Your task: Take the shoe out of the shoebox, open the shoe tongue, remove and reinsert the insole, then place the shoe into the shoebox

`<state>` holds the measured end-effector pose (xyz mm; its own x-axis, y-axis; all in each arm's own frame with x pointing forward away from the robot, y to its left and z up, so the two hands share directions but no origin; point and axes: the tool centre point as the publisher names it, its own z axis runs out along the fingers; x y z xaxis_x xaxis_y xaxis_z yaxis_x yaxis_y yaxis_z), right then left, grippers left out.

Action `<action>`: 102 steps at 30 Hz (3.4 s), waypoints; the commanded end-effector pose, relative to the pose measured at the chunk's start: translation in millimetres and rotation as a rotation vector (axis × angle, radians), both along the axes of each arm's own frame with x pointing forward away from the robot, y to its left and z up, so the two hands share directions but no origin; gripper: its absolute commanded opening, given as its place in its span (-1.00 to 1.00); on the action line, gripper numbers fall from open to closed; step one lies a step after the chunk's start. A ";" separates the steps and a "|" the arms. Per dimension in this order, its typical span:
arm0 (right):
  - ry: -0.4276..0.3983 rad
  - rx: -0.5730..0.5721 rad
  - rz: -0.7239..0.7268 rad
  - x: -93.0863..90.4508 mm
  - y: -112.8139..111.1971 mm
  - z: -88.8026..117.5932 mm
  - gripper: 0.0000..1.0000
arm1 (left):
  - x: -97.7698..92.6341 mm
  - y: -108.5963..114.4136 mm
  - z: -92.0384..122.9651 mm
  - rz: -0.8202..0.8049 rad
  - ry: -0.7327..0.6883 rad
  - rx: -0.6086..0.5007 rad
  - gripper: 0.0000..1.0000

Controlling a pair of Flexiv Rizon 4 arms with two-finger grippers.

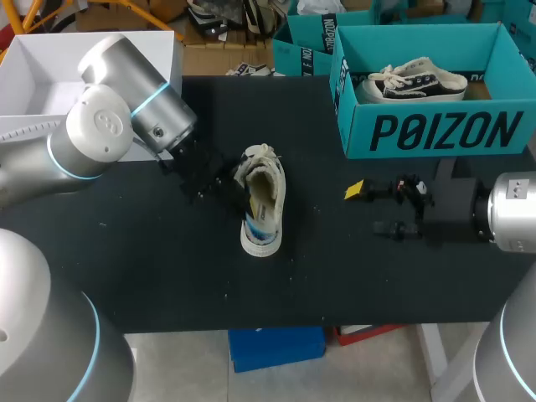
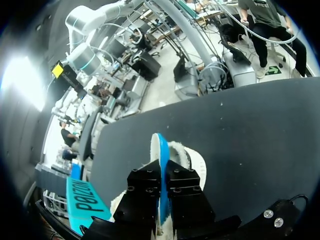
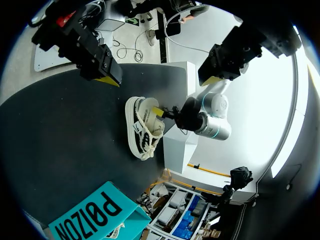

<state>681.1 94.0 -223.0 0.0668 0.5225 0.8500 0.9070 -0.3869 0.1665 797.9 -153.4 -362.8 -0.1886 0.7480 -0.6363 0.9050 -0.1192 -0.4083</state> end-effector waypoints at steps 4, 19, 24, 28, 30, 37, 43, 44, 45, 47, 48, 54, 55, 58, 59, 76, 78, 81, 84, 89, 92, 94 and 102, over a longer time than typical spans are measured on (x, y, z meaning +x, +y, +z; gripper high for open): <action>0.000 0.001 0.000 0.0 -0.3 0.2 1.00 | 12.4 -7.1 -8.3 0.020 -0.019 0.002 -1.00; 0.000 0.001 0.000 0.0 -0.3 0.2 1.00 | 32.8 -5.4 -12.2 0.055 -0.055 0.047 -1.00; 0.000 0.001 0.000 0.0 -0.3 0.2 1.00 | 27.7 -7.4 -6.1 0.051 -0.041 0.038 0.03; 0.000 0.001 0.000 0.0 -0.3 0.2 1.00 | 23.0 -7.8 8.6 0.037 -0.035 0.004 0.93; 0.000 0.001 0.000 0.0 -0.3 0.2 1.00 | 20.5 -7.0 16.7 0.030 -0.035 -0.012 0.89; 0.000 0.001 0.000 0.0 -0.3 0.2 1.00 | 13.5 0.1 34.0 0.008 -0.041 -0.017 0.00; 0.000 0.001 0.000 0.0 -0.3 0.2 1.00 | 9.2 7.9 31.7 -0.035 -0.067 0.058 -1.00; 0.000 0.001 0.000 0.0 -0.3 0.2 1.00 | 7.9 9.5 29.6 -0.052 -0.079 0.090 -1.00; 0.000 0.001 0.000 0.0 -0.3 0.2 1.00 | 7.5 11.1 27.9 -0.057 -0.083 0.102 -1.00; 0.000 0.001 0.000 0.0 -0.3 0.2 1.00 | 7.9 14.3 24.6 -0.061 -0.081 0.127 -1.00; 0.000 0.001 0.000 0.0 -0.3 0.2 1.00 | 8.0 15.8 22.8 -0.065 -0.084 0.139 -1.00; 0.000 0.001 0.000 0.0 -0.3 0.2 1.00 | 7.7 19.4 11.6 -0.080 -0.108 0.202 -1.00; 0.000 0.001 0.000 0.0 -0.3 0.2 1.00 | 7.7 19.7 9.2 -0.079 -0.108 0.205 -1.00; 0.000 0.001 0.000 0.0 -0.3 0.2 1.00 | 7.3 19.0 3.4 -0.077 -0.102 0.209 -1.00; 0.000 0.001 0.000 0.0 -0.3 0.2 1.00 | 7.3 18.2 1.1 -0.076 -0.099 0.211 -1.00; 0.000 0.001 0.000 0.0 -0.3 0.2 1.00 | 5.8 -2.0 -22.5 -0.117 -0.068 0.258 -1.00; 0.000 0.001 0.000 0.0 -0.3 0.2 1.00 | 5.8 -1.3 -20.1 -0.118 -0.067 0.259 -1.00; 0.000 0.001 0.000 0.0 -0.3 0.2 1.00 | 6.6 1.6 -11.3 -0.123 -0.057 0.258 -1.00; 0.000 0.001 0.000 0.0 -0.3 0.2 1.00 | 7.5 5.6 0.4 -0.136 -0.058 0.261 -1.00; 0.000 0.001 0.000 0.0 -0.3 0.2 1.00 | 7.0 7.7 11.2 -0.160 -0.064 0.272 -1.00; 0.000 0.001 0.000 0.0 -0.3 0.2 1.00 | 7.7 0.9 8.2 -0.183 -0.073 0.289 -1.00; 0.000 0.001 0.000 0.0 -0.3 0.2 1.00 | 8.0 -4.2 4.5 -0.200 -0.092 0.309 -1.00; 0.000 0.001 0.000 0.0 -0.3 0.2 1.00 | 11.5 -13.8 -15.2 -0.187 -0.146 0.400 -1.00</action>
